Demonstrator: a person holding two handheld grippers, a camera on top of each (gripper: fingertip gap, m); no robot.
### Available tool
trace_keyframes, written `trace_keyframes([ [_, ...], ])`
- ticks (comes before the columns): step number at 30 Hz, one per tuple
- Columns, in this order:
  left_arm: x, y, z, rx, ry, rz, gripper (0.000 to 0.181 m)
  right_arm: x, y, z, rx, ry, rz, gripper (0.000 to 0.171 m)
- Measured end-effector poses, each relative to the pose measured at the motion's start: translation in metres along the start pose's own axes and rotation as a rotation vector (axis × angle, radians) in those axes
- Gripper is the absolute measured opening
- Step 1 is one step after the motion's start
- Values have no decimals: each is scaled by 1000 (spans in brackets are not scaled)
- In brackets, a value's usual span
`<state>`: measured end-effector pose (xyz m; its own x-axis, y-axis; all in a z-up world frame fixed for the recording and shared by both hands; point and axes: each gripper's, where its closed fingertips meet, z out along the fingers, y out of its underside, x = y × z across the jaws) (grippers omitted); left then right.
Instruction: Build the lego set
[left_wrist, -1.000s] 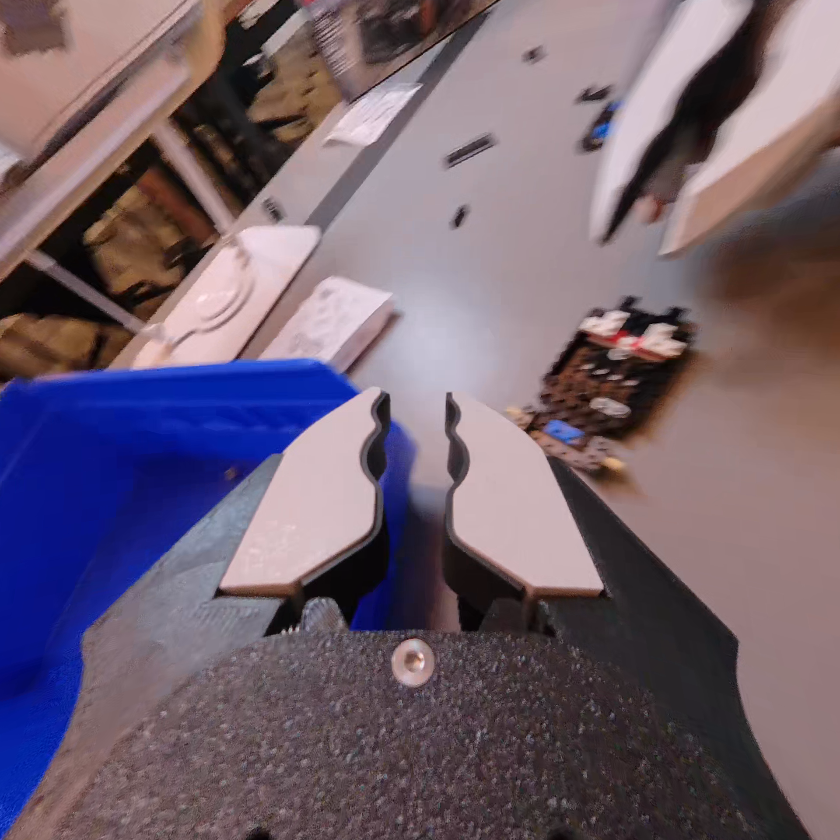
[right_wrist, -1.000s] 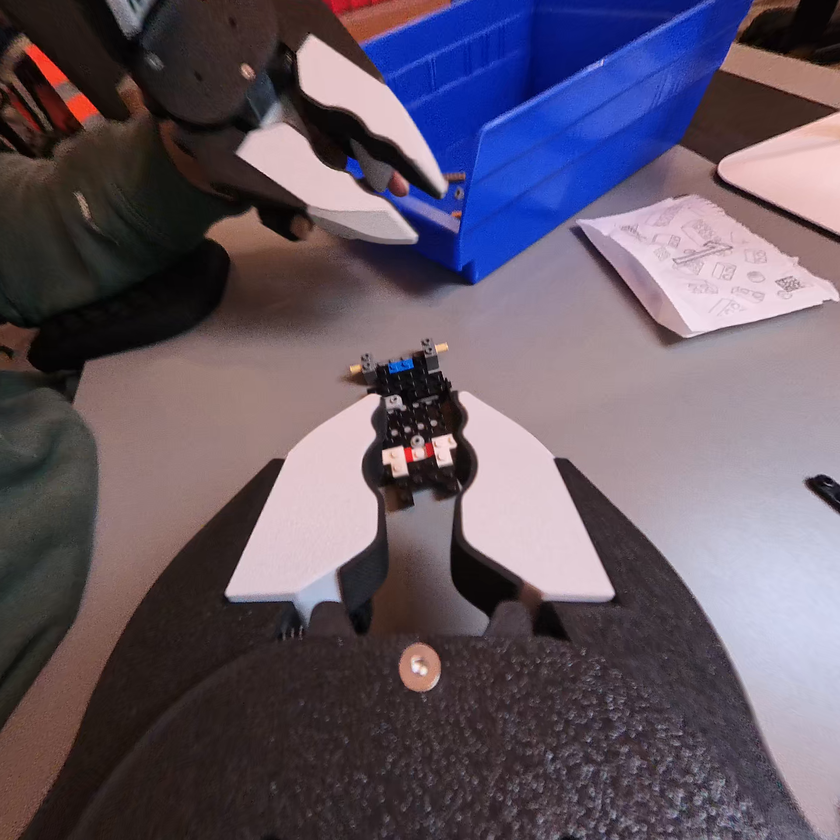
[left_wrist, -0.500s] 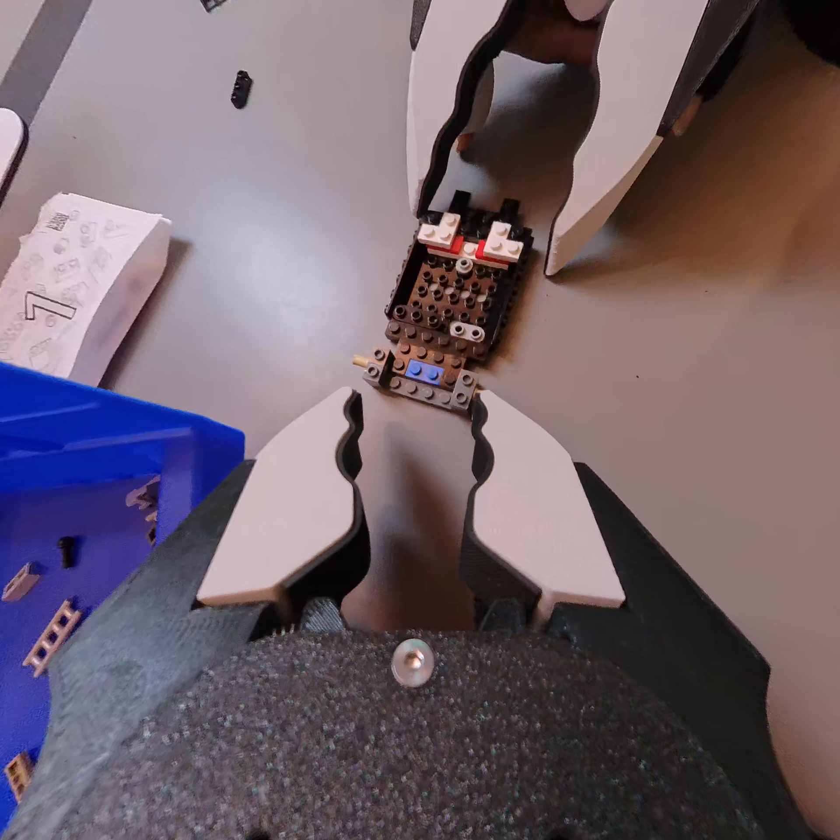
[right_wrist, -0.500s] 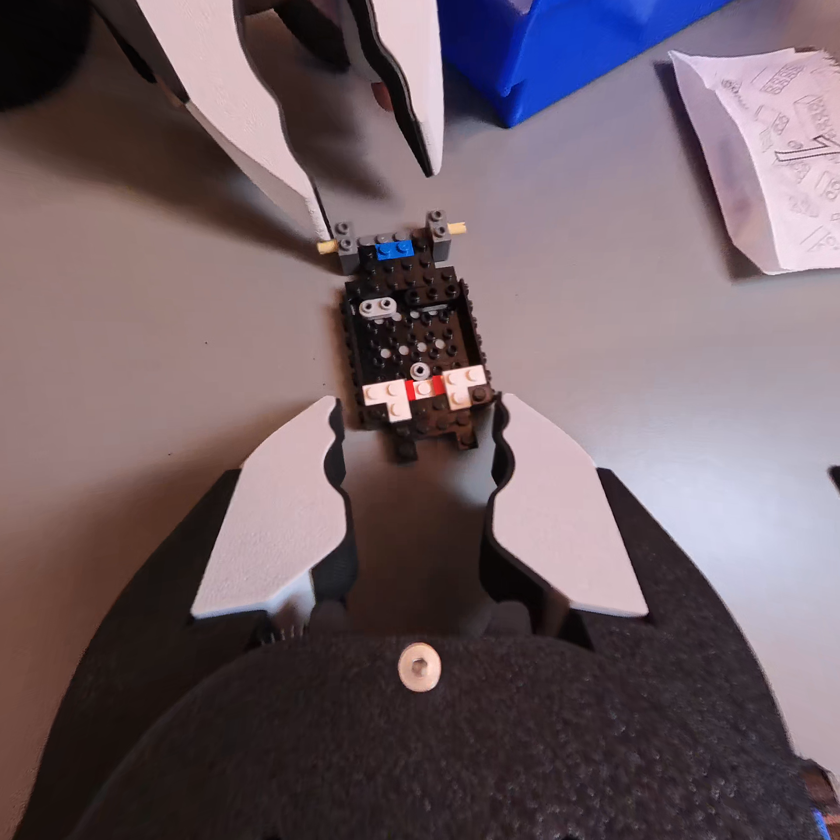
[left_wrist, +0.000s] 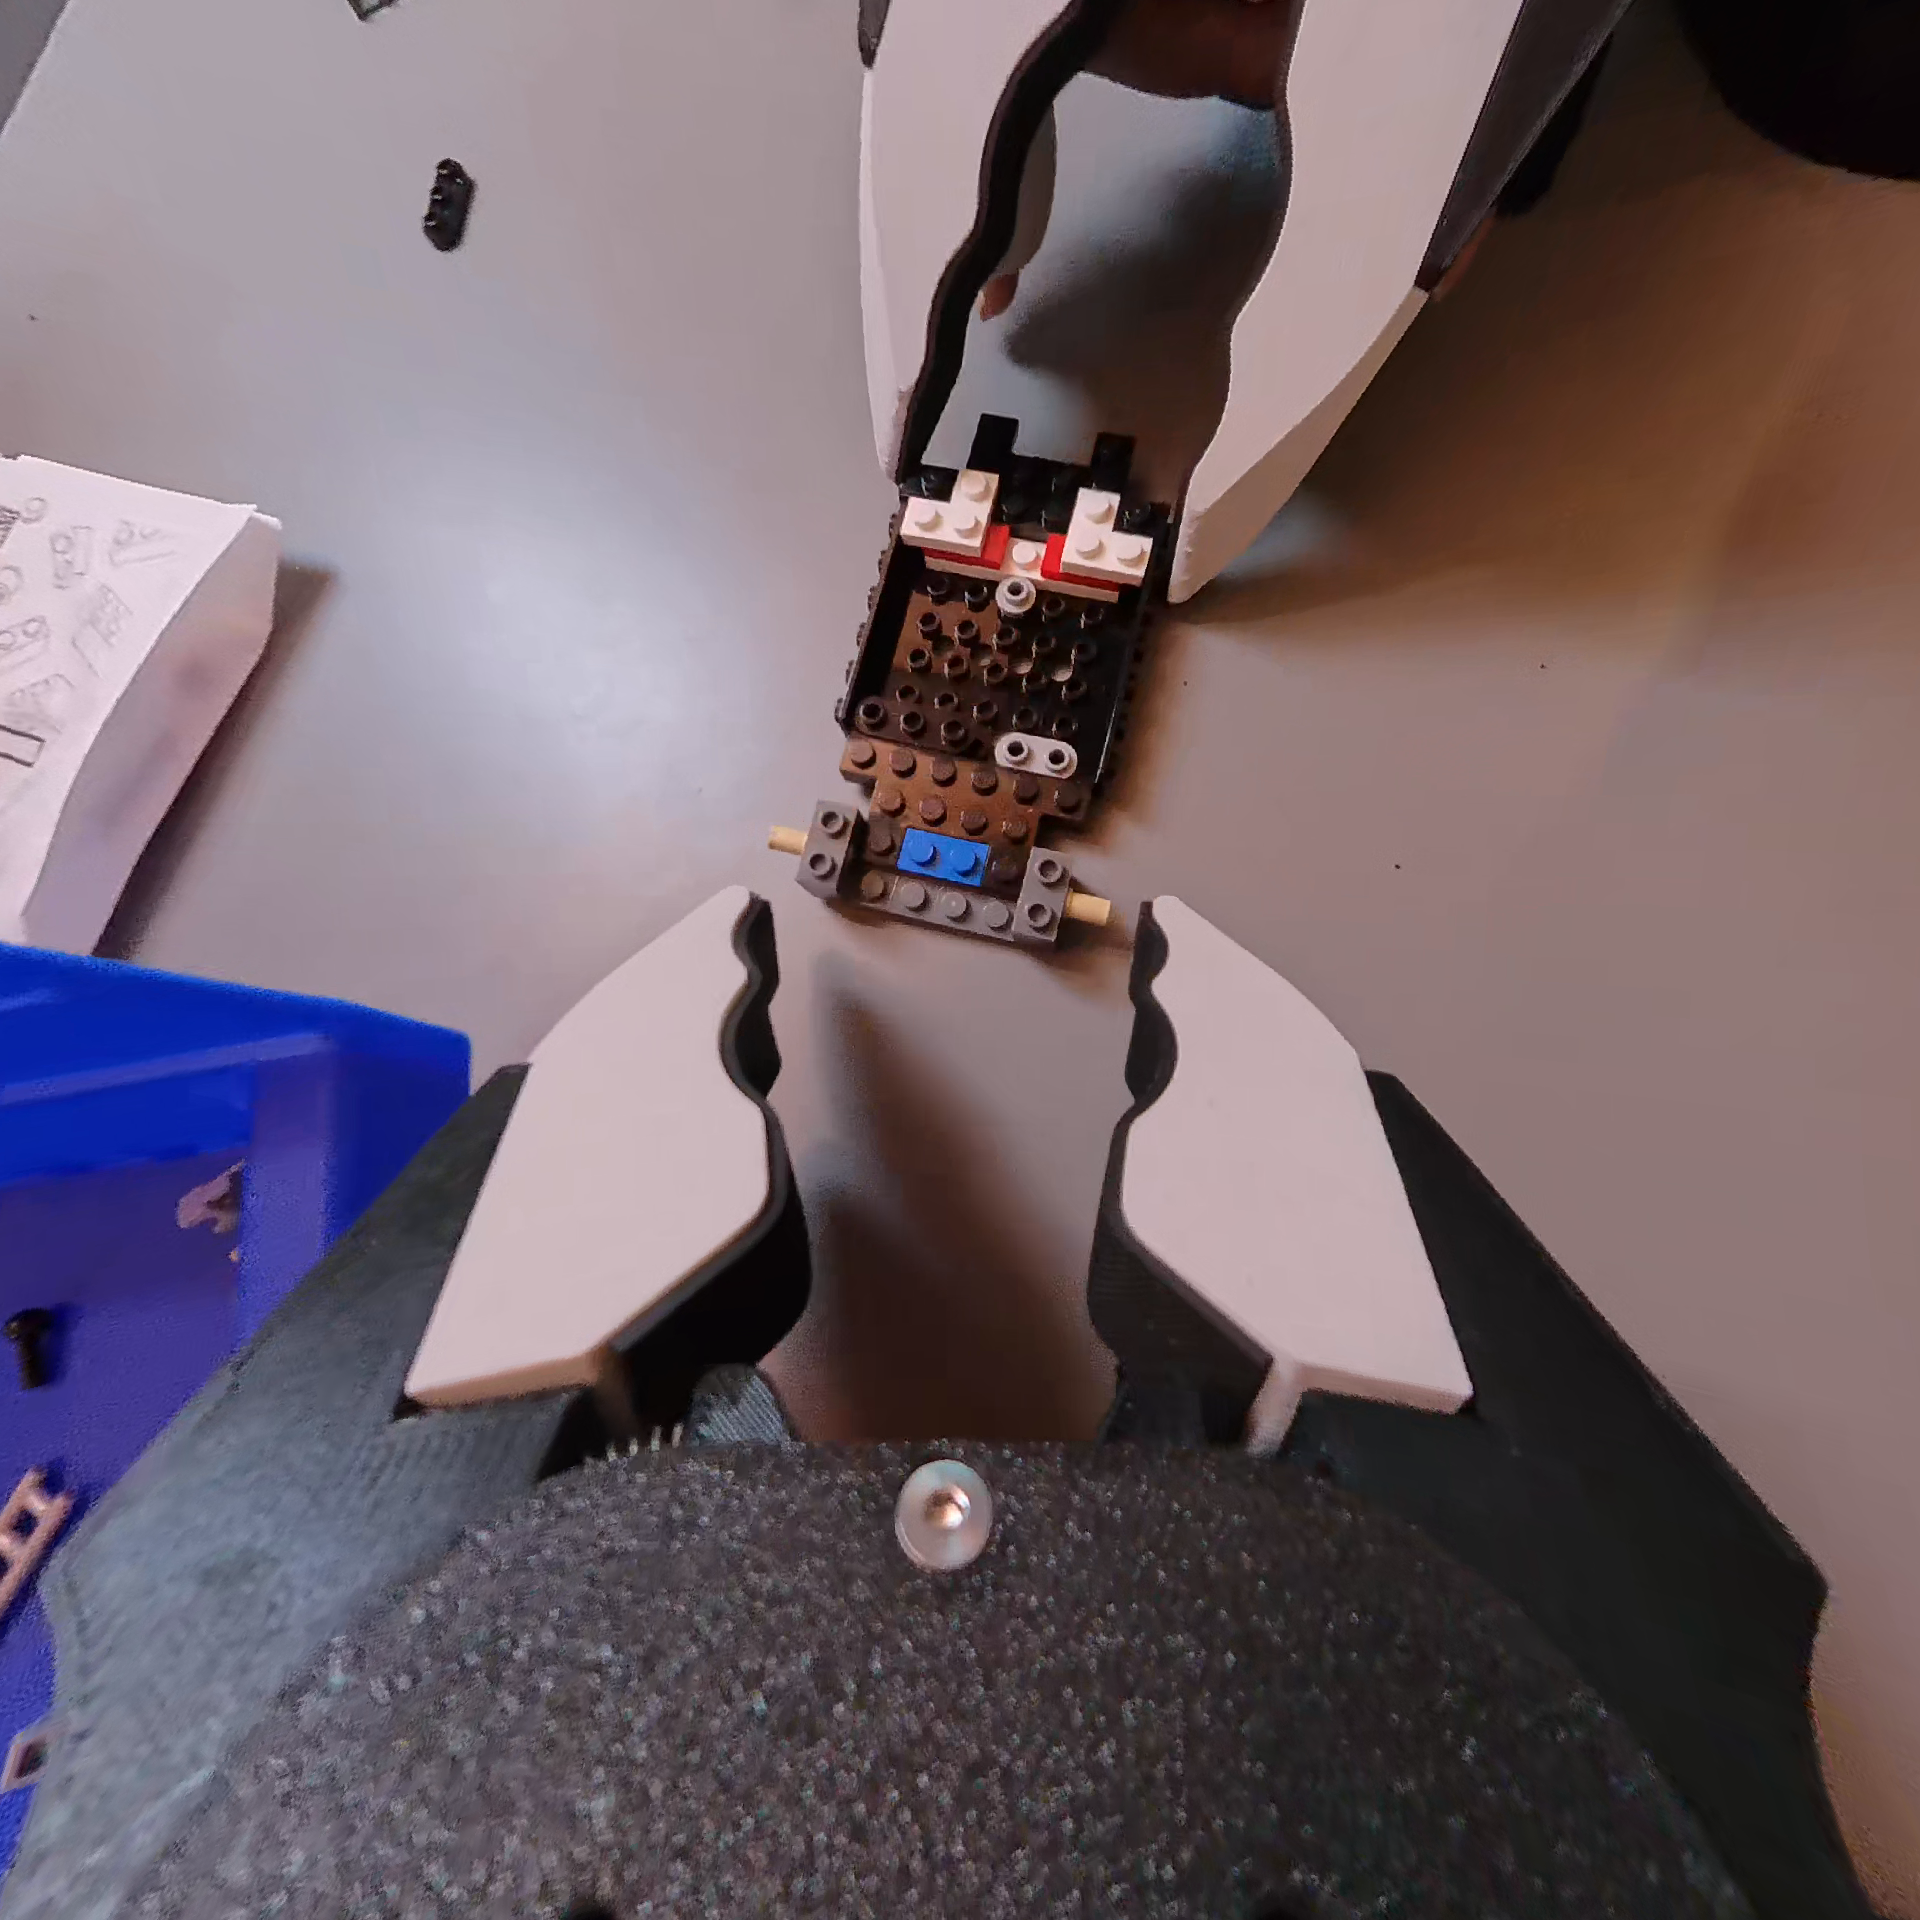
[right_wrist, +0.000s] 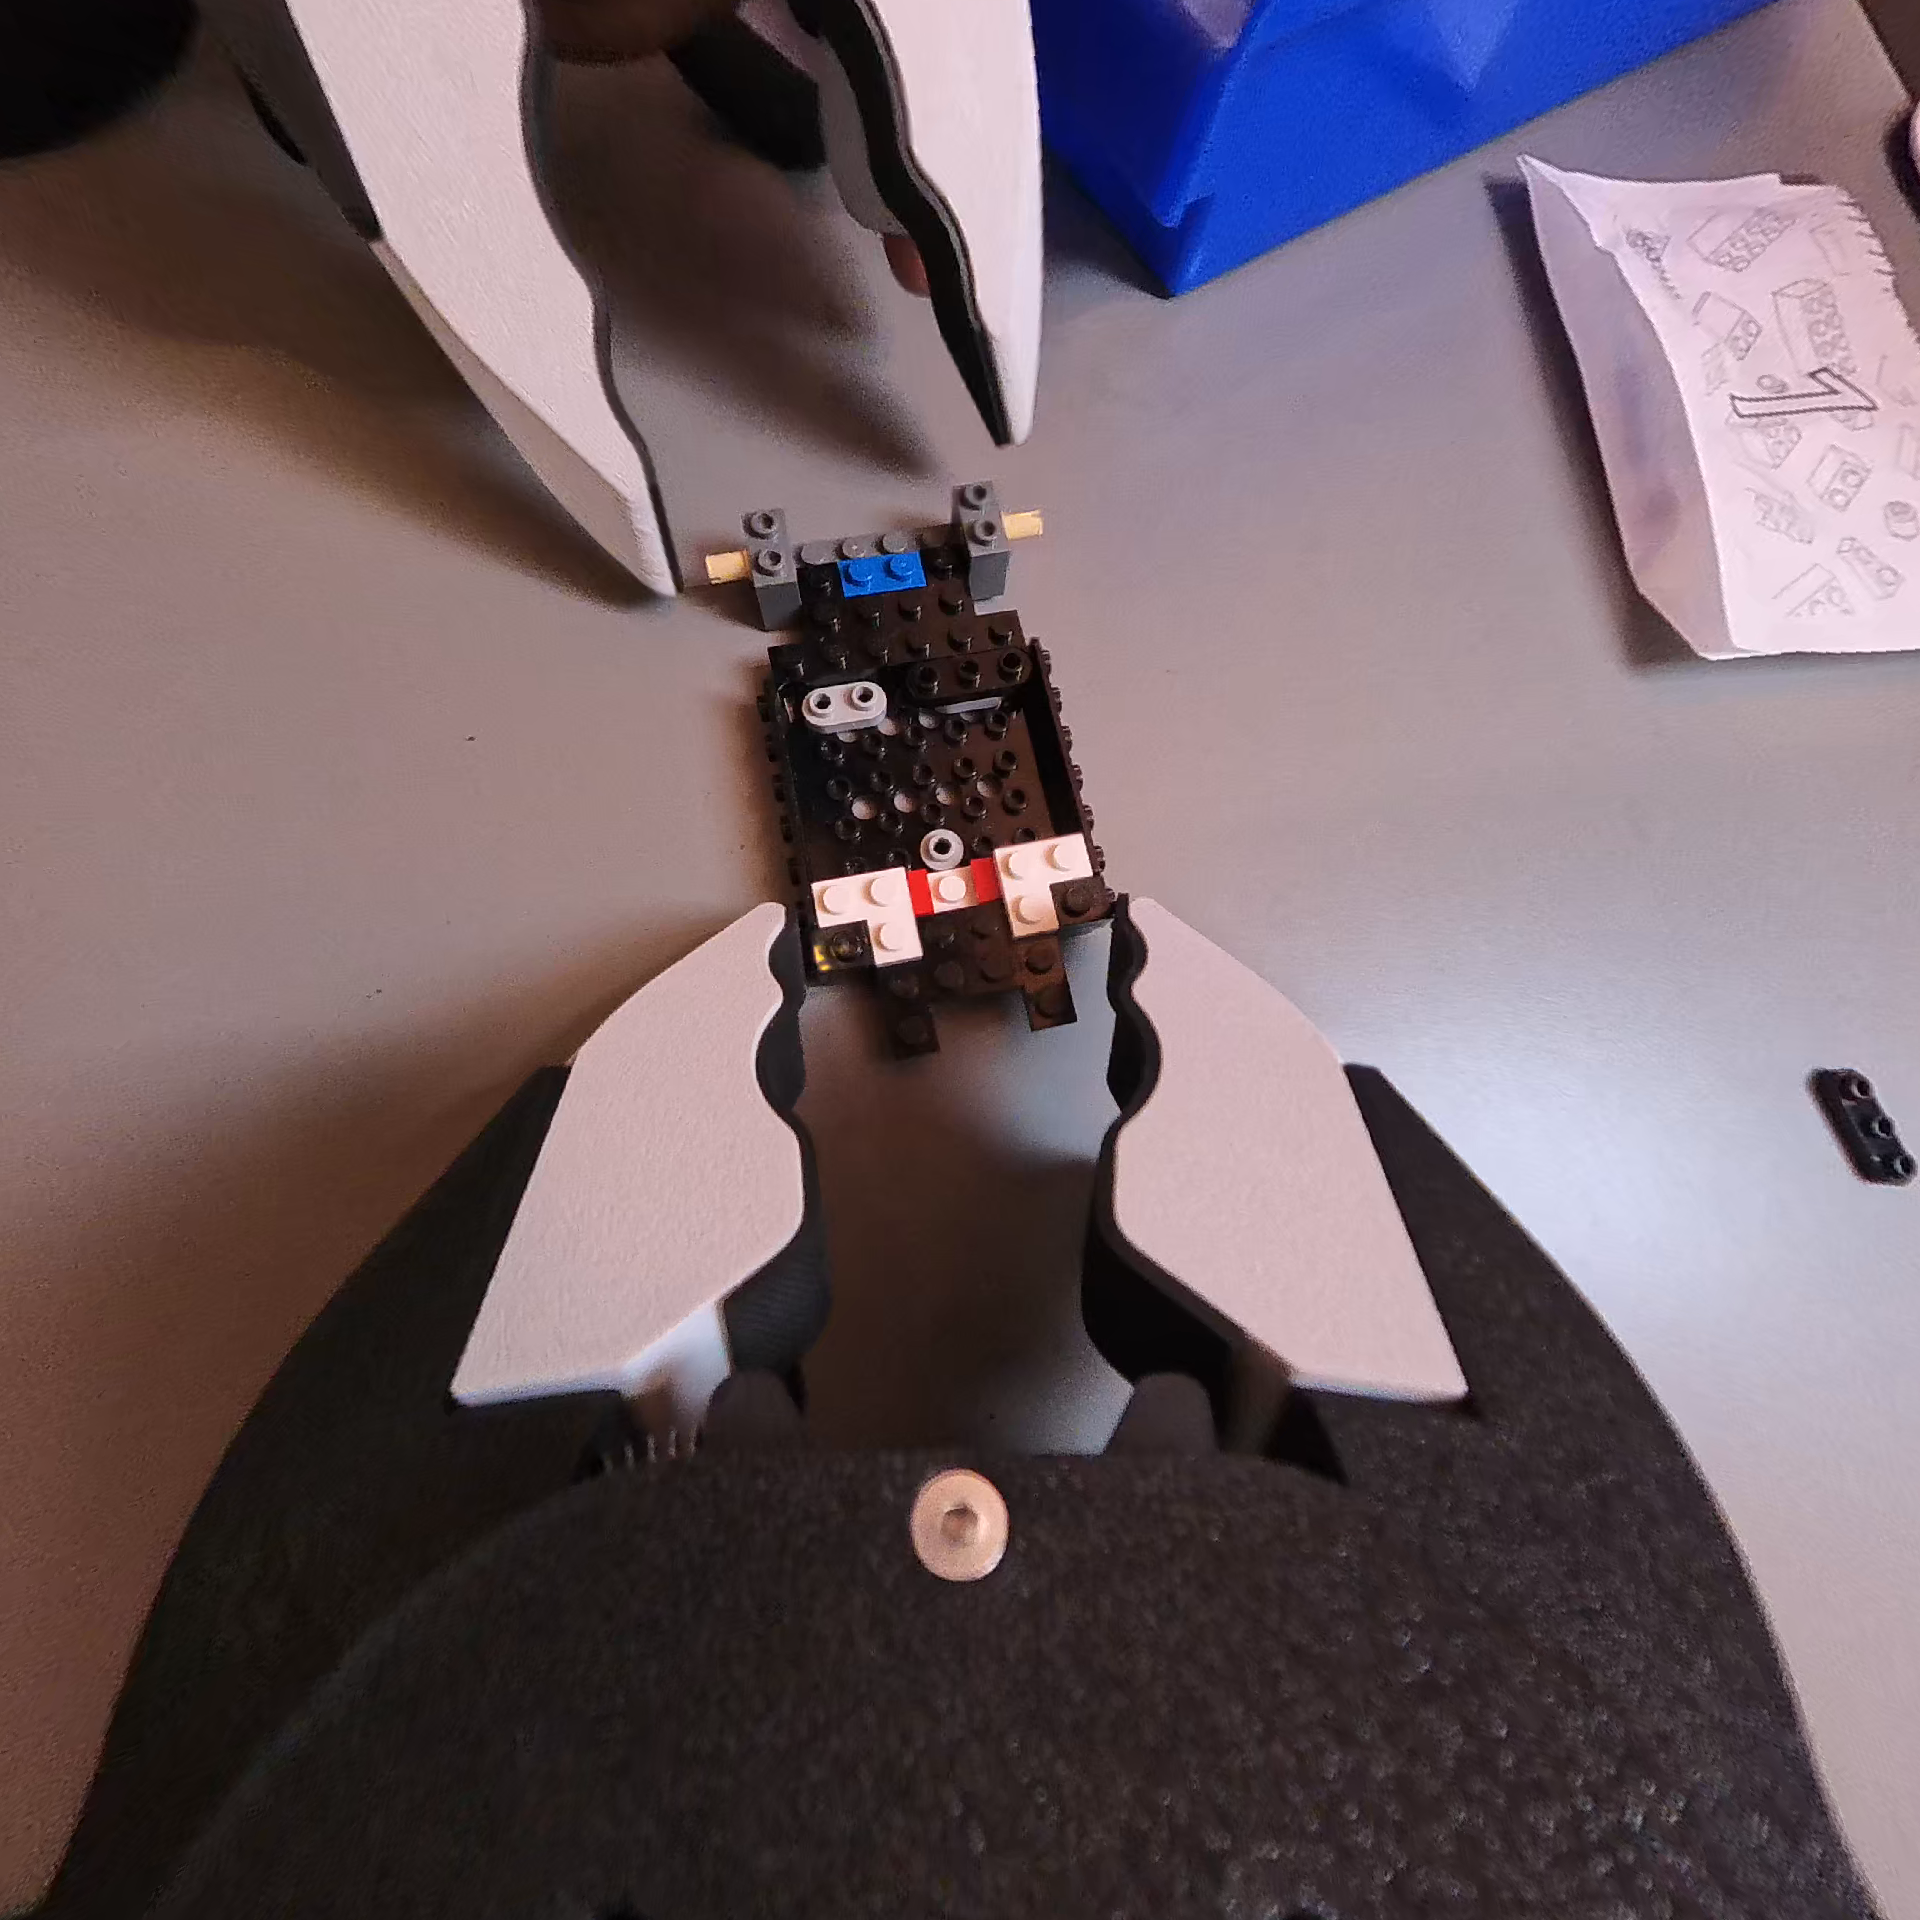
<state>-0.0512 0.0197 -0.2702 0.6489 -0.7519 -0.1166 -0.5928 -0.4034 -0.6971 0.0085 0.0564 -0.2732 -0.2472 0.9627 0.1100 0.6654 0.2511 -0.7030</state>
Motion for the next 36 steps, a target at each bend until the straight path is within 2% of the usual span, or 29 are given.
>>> trace_keyframes([
  [4, 9, 1, 6, -5, 39, 3, 64, -8, -5, -3, 39, -39, -22, 56],
  [12, 11, 1, 6, -10, 47, 27, 63, -11, 1, 0, 9, -55, -25, 57],
  [13, 12, 1, 5, -9, 51, 33, 59, -11, 1, 0, 12, -59, -23, 57],
  [17, 11, 1, 5, -5, 50, 37, 59, -9, -6, -7, 69, -81, 24, 56],
  [22, 9, 1, 5, 1, 45, 34, 59, 0, -9, -12, 106, -56, 60, 54],
  [36, 6, -9, 3, 53, 17, 41, 59, -4, -13, -9, 114, -24, -13, 53],
])
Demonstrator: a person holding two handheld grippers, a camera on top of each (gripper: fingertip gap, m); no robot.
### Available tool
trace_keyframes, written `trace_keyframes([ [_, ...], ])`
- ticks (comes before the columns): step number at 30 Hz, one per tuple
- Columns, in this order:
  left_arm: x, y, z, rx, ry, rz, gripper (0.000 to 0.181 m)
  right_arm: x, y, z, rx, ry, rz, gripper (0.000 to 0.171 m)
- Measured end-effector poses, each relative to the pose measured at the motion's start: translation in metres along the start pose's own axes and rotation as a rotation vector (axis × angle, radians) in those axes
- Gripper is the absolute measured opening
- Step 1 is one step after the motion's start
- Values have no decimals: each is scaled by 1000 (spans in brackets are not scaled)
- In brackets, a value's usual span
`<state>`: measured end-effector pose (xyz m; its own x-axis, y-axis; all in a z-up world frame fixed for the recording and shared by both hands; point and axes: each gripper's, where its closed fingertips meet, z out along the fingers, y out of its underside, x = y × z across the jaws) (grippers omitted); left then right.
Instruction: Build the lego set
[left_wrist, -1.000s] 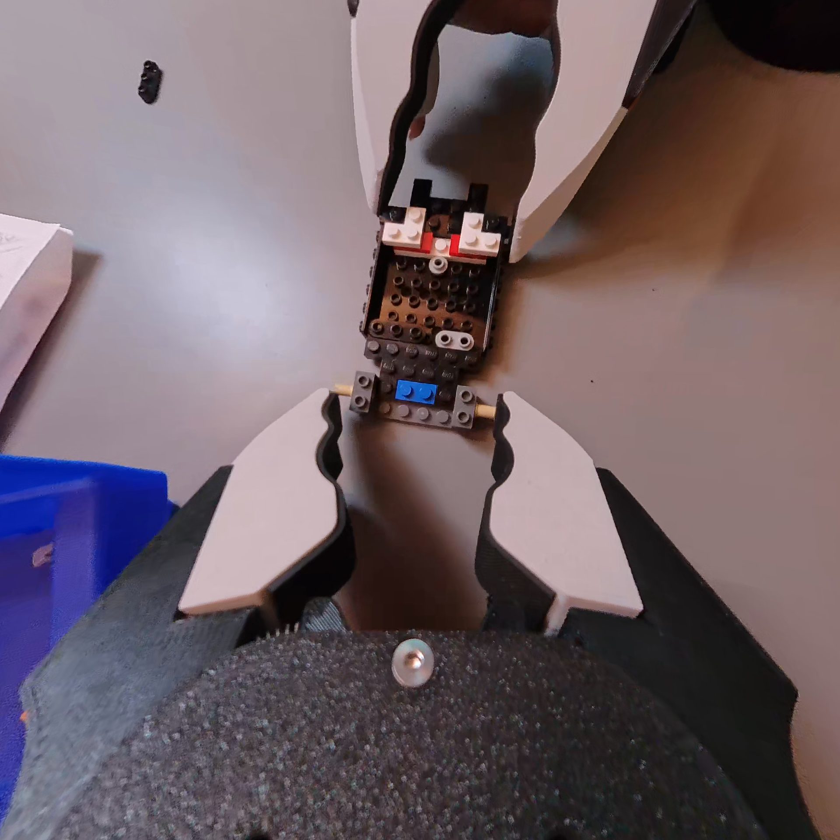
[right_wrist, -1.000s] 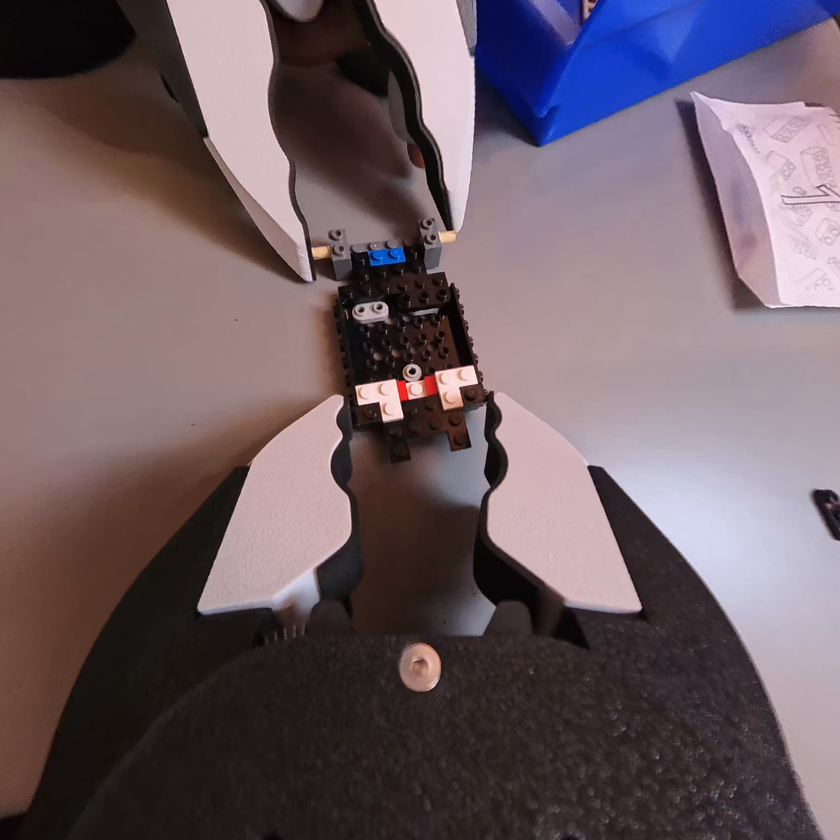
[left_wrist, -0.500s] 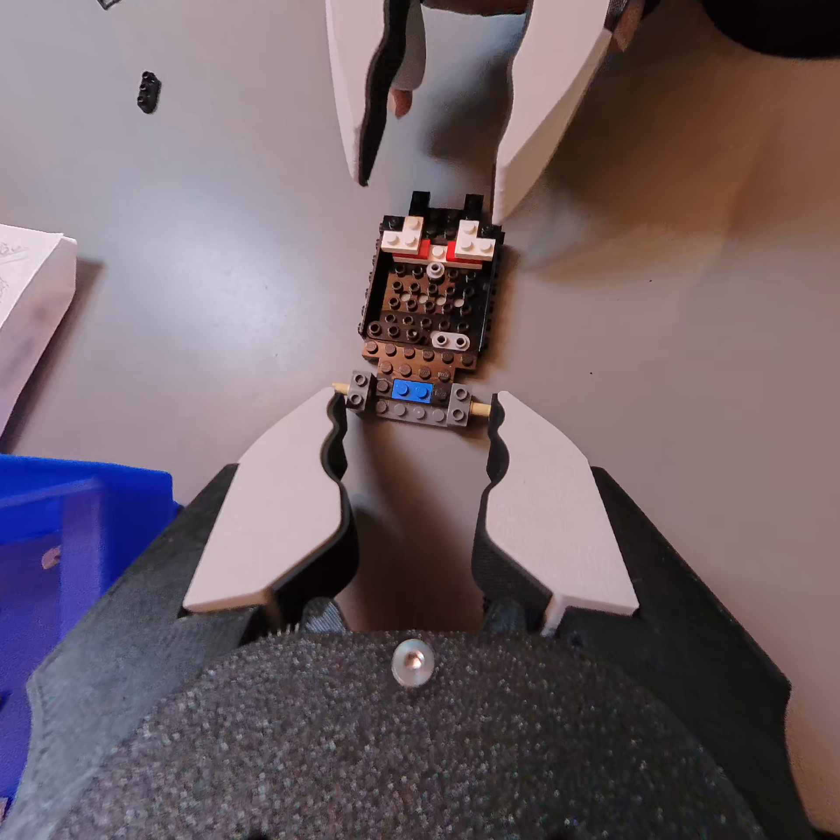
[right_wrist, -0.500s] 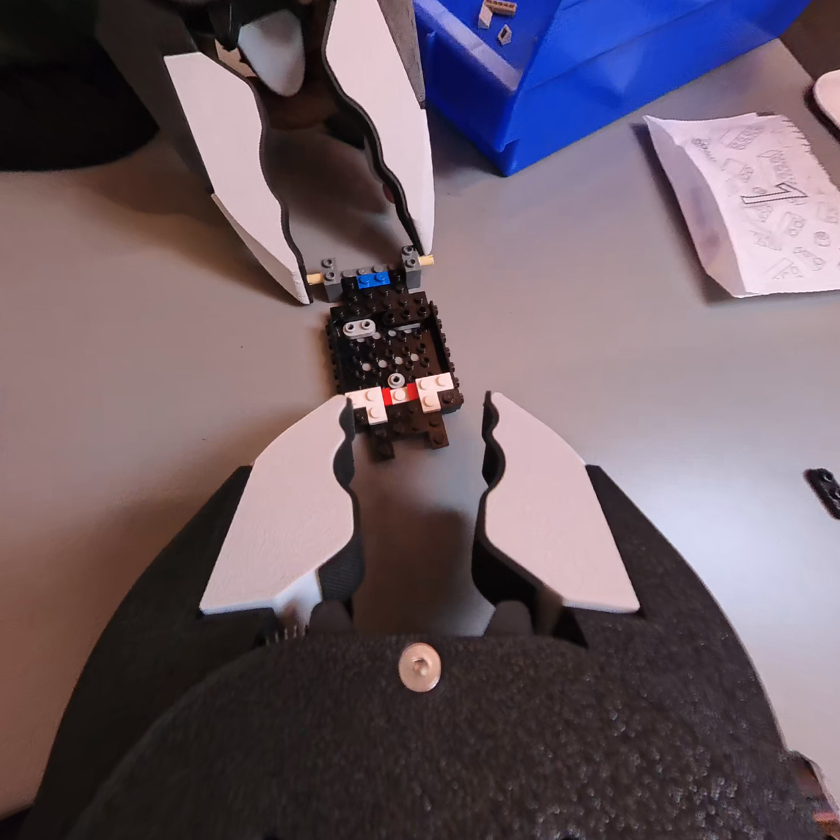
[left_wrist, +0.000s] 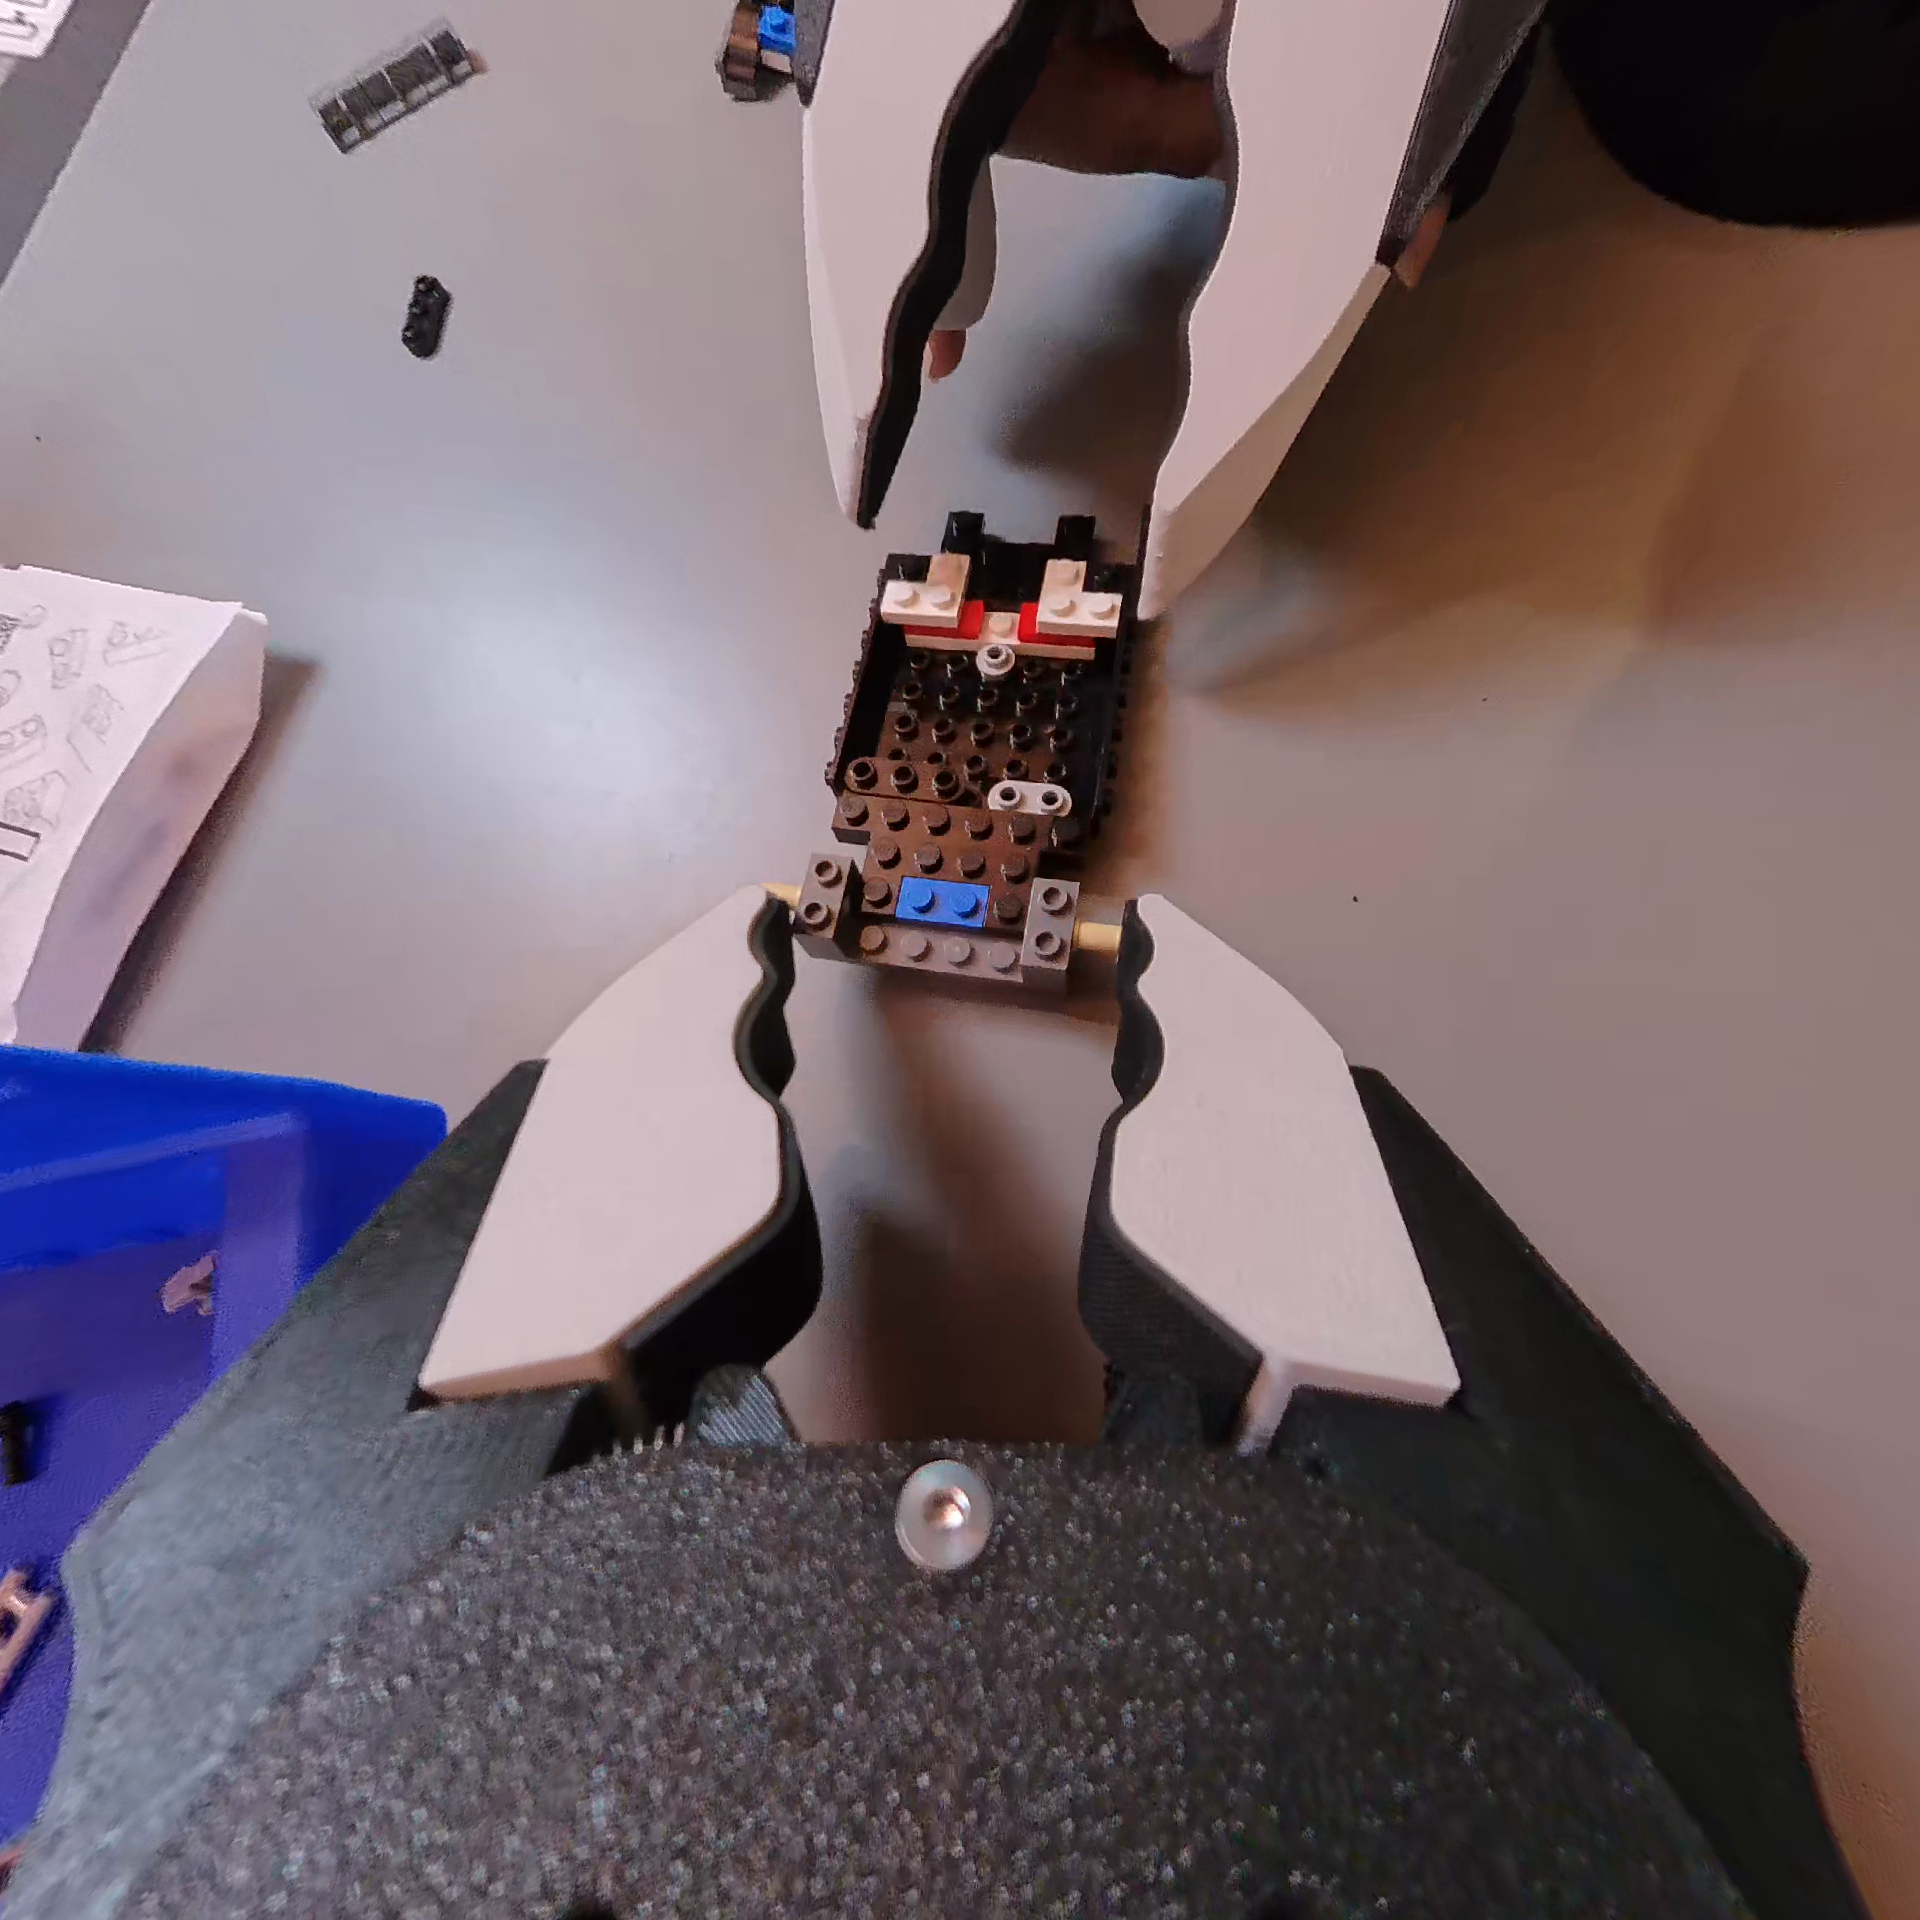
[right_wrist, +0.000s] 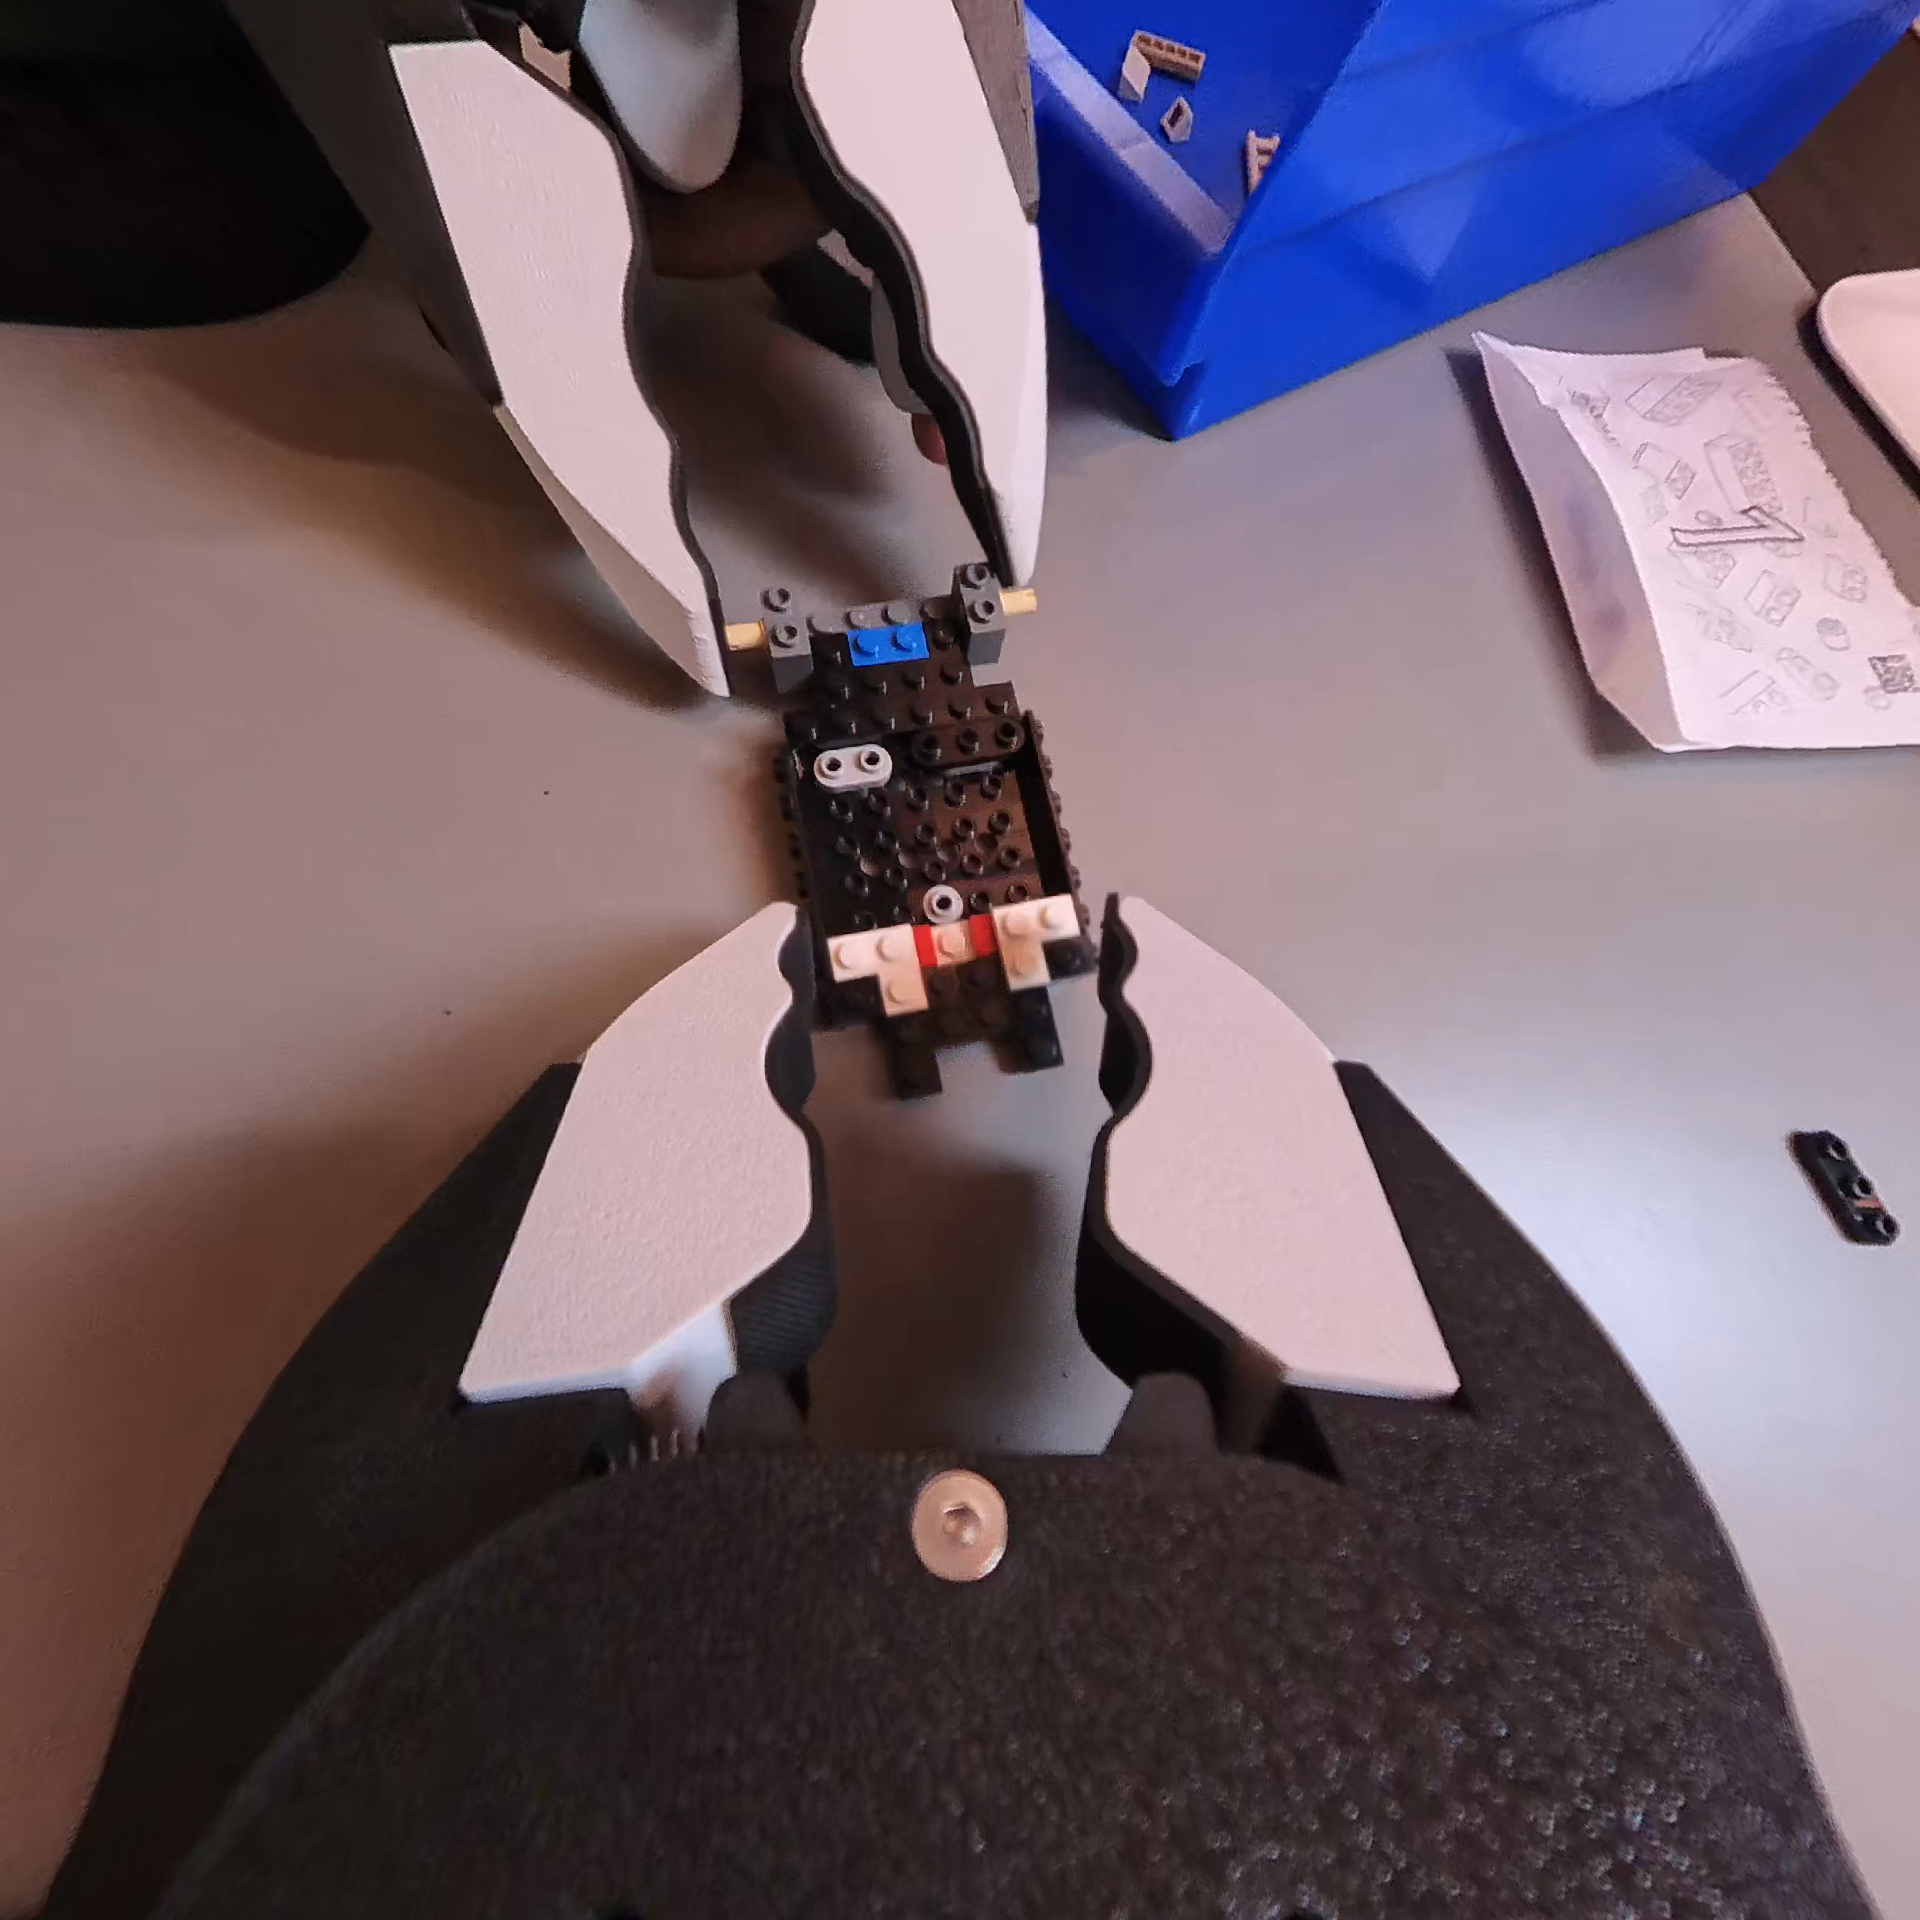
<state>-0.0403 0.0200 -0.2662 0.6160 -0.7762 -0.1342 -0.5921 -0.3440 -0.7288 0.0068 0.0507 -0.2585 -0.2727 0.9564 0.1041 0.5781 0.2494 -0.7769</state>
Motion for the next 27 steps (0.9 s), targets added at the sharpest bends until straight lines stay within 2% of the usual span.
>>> trace_keyframes([
  [9, 10, -23, 11, 88, -26, 14, 59, -14, -12, 5, 40, -26, -57, 45],
  [15, 5, -15, 14, 50, -63, 45, 59, -13, -7, 7, 18, -22, -72, 40],
  [21, -3, -16, 9, 81, -64, 0, 59, -7, -7, 3, 30, -6, -48, 38],
  [27, -9, -30, 0, 179, -63, -71, 59, -9, -5, 4, 15, 1, -78, 37],
])
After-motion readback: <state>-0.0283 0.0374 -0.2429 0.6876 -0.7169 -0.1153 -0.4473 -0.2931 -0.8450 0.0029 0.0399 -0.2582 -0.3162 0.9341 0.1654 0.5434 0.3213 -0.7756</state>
